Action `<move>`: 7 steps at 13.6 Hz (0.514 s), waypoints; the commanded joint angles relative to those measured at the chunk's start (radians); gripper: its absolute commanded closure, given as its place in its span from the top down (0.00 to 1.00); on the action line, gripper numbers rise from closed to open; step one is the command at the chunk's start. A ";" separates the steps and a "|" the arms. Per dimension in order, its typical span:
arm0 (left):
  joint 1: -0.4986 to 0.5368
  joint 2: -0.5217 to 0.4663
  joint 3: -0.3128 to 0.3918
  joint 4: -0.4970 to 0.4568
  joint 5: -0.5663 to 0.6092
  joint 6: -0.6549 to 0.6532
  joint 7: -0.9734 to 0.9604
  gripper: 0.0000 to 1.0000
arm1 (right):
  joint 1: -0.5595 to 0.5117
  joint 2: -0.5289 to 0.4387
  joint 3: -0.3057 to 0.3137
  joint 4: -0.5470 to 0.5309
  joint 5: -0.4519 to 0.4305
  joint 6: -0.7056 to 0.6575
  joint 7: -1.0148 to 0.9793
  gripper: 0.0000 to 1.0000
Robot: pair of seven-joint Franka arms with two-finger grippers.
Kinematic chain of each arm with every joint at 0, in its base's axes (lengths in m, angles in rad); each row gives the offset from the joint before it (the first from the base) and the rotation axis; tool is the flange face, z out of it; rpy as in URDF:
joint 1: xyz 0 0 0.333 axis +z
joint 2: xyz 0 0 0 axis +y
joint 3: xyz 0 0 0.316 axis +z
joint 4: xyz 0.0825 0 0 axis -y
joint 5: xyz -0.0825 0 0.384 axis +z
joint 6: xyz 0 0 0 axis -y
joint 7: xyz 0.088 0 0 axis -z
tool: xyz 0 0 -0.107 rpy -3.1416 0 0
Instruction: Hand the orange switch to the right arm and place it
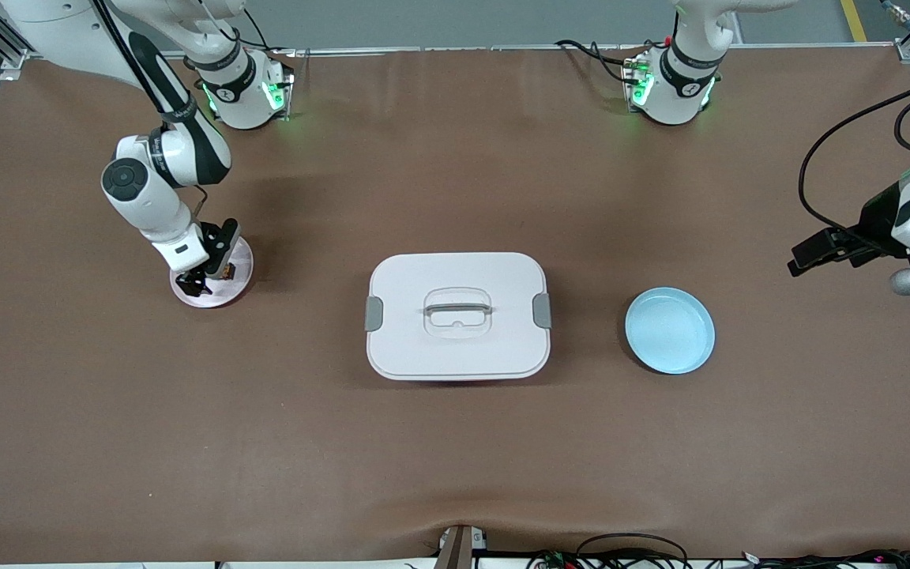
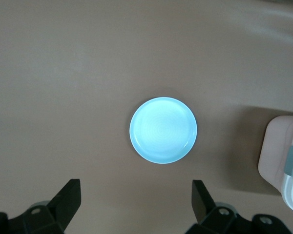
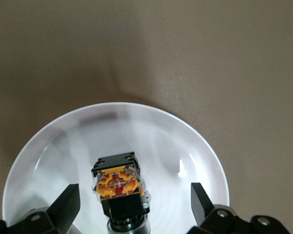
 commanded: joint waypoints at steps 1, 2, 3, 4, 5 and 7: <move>-0.012 -0.120 0.008 -0.108 0.029 -0.003 0.007 1.00 | -0.009 -0.018 0.013 0.022 -0.027 -0.067 0.081 1.00; -0.011 -0.166 0.008 -0.159 0.032 0.010 0.010 1.00 | -0.011 -0.020 0.015 0.032 -0.027 -0.089 0.106 1.00; -0.011 -0.206 0.008 -0.196 0.032 0.024 0.010 1.00 | -0.011 -0.020 0.016 0.044 -0.025 -0.118 0.130 1.00; -0.012 -0.217 0.008 -0.198 0.032 0.026 0.010 1.00 | -0.009 -0.026 0.018 0.056 -0.025 -0.153 0.160 1.00; -0.012 -0.217 0.006 -0.187 0.032 0.026 0.010 1.00 | 0.001 -0.029 0.020 0.071 -0.025 -0.190 0.192 1.00; -0.012 -0.214 0.006 -0.158 0.032 0.015 0.008 1.00 | 0.024 -0.035 0.020 0.119 -0.025 -0.294 0.264 1.00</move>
